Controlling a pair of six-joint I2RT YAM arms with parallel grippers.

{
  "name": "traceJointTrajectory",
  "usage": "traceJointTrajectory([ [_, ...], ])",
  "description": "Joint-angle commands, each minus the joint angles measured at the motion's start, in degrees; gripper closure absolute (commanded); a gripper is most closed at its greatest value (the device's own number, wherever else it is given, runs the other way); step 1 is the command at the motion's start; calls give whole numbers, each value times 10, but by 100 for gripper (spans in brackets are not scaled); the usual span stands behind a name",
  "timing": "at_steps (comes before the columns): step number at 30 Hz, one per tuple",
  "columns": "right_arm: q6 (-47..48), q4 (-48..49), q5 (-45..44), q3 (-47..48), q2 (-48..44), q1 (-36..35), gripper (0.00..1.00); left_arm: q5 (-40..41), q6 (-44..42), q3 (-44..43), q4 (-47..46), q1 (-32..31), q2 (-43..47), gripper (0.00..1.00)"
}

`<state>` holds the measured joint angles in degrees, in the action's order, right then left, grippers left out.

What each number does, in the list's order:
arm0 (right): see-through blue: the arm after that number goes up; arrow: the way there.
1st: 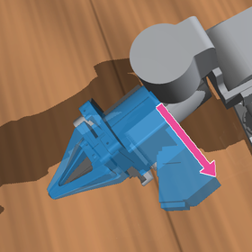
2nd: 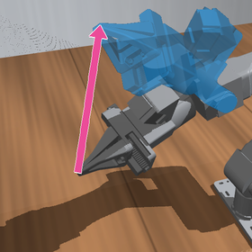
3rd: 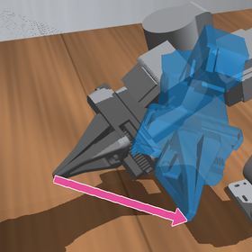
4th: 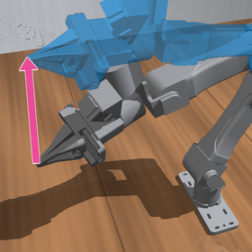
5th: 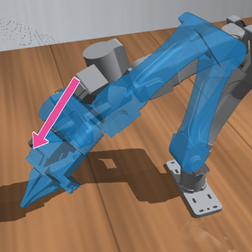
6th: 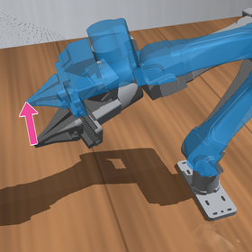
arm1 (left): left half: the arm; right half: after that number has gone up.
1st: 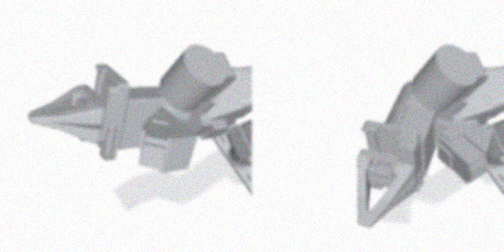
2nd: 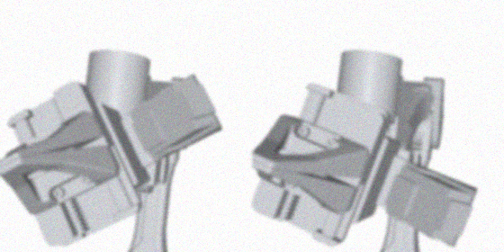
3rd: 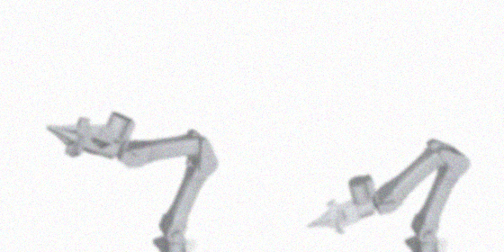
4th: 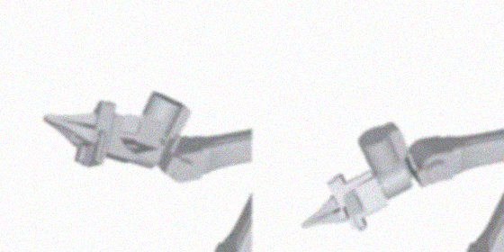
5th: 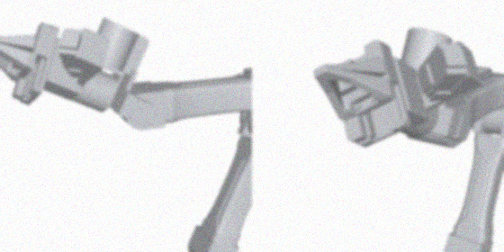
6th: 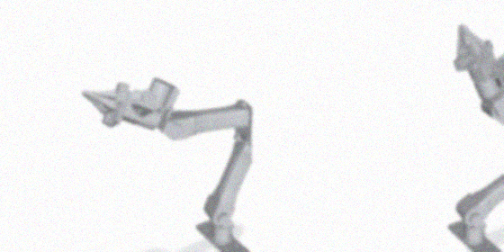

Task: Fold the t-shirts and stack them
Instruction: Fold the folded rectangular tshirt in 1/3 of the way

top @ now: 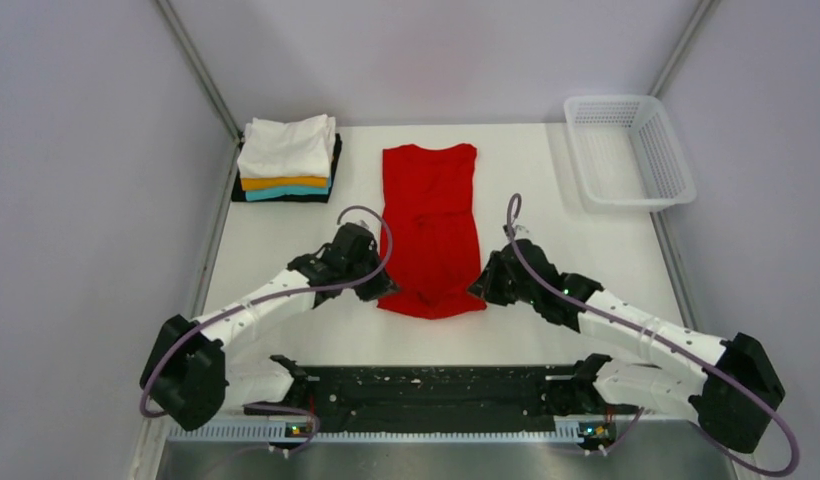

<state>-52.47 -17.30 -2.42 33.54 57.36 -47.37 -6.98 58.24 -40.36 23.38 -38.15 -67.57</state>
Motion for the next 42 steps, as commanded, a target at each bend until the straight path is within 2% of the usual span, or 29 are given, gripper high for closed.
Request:
traceJointTrajectory([
  [1, 66, 52, -30, 68, 43, 61, 100, -37, -60, -63, -15, 64, -50, 100],
  [13, 133, 77, -5, 203, 224, 146, 100, -64, -148, -226, 28, 154, -210, 100],
  [23, 150, 104, 21, 271, 335, 192, 100, -77, -189, -336, 64, 190, -330, 100],
  [35, 164, 153, 13, 327, 451, 222, 100, -75, -200, -407, 62, 216, -417, 100],
  [36, 164, 159, 10, 330, 458, 224, 100, -70, -201, -412, 60, 216, -422, 97],
  [37, 164, 163, 2, 332, 466, 224, 95, -63, -205, -417, 61, 217, -428, 90],
  [40, 175, 168, -2, 346, 486, 229, 57, -69, -209, -432, 67, 220, -441, 56],
  [42, 185, 157, -1, 364, 490, 230, 41, -75, -213, -437, 71, 221, -438, 39],
])
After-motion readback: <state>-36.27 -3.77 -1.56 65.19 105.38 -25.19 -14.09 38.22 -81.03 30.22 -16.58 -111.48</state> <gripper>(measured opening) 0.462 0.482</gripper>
